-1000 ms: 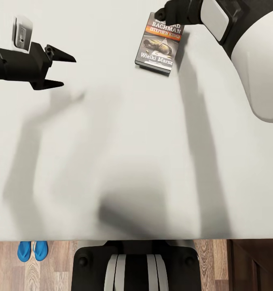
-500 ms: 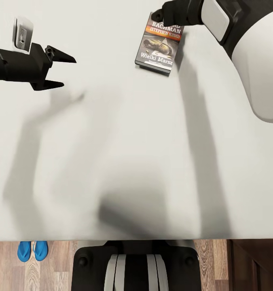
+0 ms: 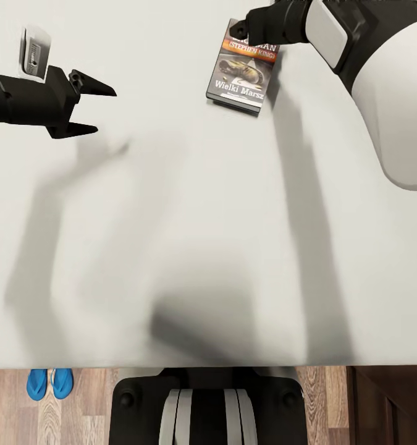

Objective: In the bedroom, move the book from the bed onto either nightstand, and place the two sandals side by side next to the bed.

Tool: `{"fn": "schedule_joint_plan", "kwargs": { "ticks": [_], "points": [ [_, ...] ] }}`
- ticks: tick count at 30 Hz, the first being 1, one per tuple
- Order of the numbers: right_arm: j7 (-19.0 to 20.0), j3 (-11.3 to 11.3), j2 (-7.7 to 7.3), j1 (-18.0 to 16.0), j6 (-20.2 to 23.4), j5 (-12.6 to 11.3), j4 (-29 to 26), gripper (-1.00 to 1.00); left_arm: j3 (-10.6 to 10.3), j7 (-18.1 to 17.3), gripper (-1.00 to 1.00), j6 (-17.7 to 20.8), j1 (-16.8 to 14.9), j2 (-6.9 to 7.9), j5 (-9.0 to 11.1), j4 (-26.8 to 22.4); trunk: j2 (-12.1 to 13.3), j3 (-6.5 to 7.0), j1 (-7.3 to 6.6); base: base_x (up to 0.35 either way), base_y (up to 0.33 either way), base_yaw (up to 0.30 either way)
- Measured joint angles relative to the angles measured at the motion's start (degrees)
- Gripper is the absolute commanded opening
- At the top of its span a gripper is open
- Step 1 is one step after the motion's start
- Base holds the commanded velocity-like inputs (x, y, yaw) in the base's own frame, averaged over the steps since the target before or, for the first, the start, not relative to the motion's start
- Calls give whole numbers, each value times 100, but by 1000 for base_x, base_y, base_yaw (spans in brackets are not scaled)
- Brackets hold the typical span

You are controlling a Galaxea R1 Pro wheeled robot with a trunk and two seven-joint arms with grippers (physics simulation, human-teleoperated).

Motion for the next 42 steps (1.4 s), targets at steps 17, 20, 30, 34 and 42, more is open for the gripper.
{"fn": "schedule_joint_plan", "kwargs": {
  "ticks": [17, 20, 30, 34, 42],
  "points": [
    [587, -19, -16, -48, 62, 18, -46, 100, 1, 0, 100, 8, 0, 0, 0, 1, 0, 0, 0, 0, 0, 0],
    [586, -20, -18, -52, 51, 17, -52, 100, 0, -2, 100, 8, 0, 0, 0, 0, 0, 0, 0, 0, 0, 0],
    [285, 4, -19, -9, 0, 17, -35, 100, 0, -8, 100, 9, 0, -5, 0, 3, 0, 0, 0, 0, 0, 0],
    [222, 8, -18, 2, -26, 17, -19, 100, 0, -9, 100, 9, 0, -7, 0, 0, 0, 0, 0, 0, 0, 0],
    [30, -15, -17, 39, -411, 3, -1, 100, 0, -4, 100, 9, 3, -3, 0, 0, 0, 0, 0, 0, 0, 0]
  ]
}}
